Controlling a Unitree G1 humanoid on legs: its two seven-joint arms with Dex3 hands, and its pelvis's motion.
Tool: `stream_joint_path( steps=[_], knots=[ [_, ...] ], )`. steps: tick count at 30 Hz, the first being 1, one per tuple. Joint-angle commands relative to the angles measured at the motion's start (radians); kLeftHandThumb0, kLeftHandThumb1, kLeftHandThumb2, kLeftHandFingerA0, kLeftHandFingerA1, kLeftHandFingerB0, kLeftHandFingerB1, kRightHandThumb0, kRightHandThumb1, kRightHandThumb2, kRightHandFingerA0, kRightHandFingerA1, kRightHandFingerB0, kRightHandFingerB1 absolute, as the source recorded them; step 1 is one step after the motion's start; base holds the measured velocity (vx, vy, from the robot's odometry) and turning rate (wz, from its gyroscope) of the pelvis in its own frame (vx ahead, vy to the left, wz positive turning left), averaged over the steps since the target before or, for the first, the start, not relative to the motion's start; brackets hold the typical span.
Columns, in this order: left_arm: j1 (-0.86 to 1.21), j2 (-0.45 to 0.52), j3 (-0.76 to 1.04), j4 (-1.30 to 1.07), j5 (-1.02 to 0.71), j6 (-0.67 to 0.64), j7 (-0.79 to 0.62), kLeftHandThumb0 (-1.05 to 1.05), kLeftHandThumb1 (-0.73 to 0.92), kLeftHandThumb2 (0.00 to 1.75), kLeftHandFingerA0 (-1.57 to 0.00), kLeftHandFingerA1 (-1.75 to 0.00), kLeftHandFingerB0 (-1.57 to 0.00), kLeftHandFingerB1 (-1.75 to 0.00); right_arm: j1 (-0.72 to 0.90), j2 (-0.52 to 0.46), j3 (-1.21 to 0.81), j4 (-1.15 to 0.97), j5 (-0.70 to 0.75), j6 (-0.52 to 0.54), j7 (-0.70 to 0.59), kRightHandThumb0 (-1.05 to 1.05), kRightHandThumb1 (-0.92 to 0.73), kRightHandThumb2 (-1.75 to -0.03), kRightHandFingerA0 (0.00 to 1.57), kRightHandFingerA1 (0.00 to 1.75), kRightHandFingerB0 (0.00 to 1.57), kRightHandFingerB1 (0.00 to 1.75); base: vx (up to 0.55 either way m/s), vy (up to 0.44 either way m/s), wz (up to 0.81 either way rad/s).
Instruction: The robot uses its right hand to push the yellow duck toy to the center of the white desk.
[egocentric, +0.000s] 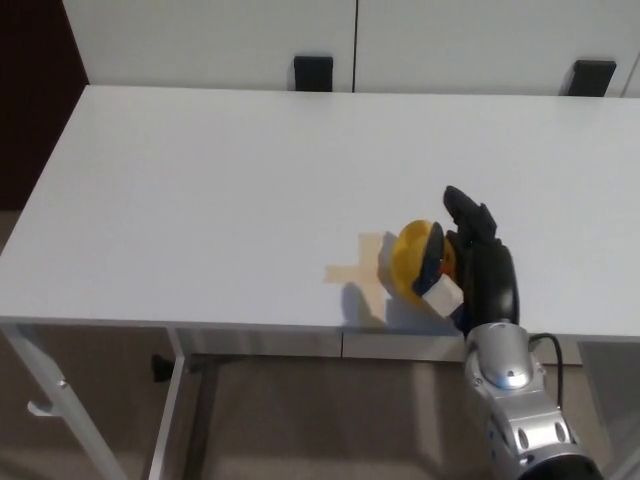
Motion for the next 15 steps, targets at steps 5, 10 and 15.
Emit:
stream_joint_path(
  steps=[5, 10, 15],
  knots=[
    [-0.001, 0.013, -0.008, 0.006, 0.010, -0.032, -0.008, -0.23, 0.68, 0.61, -0.75, -0.54, -0.73, -0.49, -0.011, 0.036, 0.046, 0.014, -0.015, 0.042, 0.035, -0.87, -0.92, -0.81, 0.01, 0.46, 0.09, 0.33, 0.00, 0.000, 0.00],
    [0.003, 0.005, -0.003, 0.005, 0.004, -0.033, -0.006, -0.18, 0.69, 0.60, -0.75, -0.61, -0.82, -0.53, 0.012, 0.052, 0.075, -0.005, -0.029, 0.065, 0.030, -0.86, -0.80, -1.21, 0.01, 0.44, 0.09, 0.32, 0.00, 0.000, 0.00],
    [-0.004, 0.001, 0.002, 0.007, 0.000, -0.025, -0.004, -0.19, 0.67, 0.60, -0.76, -0.65, -0.81, -0.55, 0.020, 0.057, 0.089, 0.006, -0.034, 0.049, 0.029, -0.92, -0.83, -1.21, 0.02, 0.44, 0.09, 0.36, 0.00, 0.000, 0.00]
  ],
)
